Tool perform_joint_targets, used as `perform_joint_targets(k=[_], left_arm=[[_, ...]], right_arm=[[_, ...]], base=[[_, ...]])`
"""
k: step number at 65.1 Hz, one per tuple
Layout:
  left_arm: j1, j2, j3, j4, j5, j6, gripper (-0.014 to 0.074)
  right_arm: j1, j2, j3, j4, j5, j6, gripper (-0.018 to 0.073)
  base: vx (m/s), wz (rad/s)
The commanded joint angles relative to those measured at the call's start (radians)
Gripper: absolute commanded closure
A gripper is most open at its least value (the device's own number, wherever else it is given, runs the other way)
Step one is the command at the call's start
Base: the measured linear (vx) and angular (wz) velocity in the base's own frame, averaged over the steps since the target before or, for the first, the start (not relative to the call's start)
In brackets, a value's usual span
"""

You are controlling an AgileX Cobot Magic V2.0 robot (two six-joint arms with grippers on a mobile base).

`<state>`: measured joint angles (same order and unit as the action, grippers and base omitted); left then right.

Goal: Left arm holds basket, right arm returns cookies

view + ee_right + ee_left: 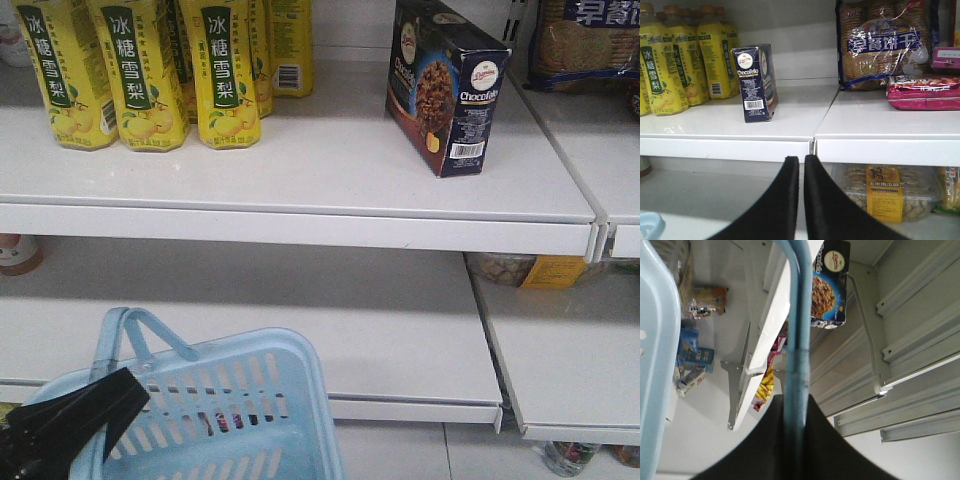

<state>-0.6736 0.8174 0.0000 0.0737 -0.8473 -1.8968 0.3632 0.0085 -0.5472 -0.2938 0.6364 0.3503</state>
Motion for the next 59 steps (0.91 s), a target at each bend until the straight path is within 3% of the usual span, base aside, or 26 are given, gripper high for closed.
perform_joint_targets(k=[1, 31, 46, 59], left_arm=[[0.040, -0.042, -0.003, -0.022, -0.092, 0.034, 0.0599], [0.313, -0.248, -0.001, 0.066, 0.209, 0.053, 0.0599], [0.457, -0.341, -0.001, 0.189, 0.307, 0.053, 0.0599], [0.558, -0.415, -0.001, 0.252, 0.387, 0.053, 0.0599]], right_arm=[[-0.004, 0.018, -0.022, -0.013, -0.069, -0.002, 0.0565], [-0.004, 0.018, -0.022, -0.013, -0.069, -0.002, 0.0565], [-0.004, 0.018, -0.022, -0.013, -0.069, -0.002, 0.0565], [-0.004, 0.018, -0.022, -0.013, -0.069, -0.002, 0.0565]], base=[[0.00, 0.00], [0.00, 0.00], [0.00, 0.00], [0.00, 0.00]])
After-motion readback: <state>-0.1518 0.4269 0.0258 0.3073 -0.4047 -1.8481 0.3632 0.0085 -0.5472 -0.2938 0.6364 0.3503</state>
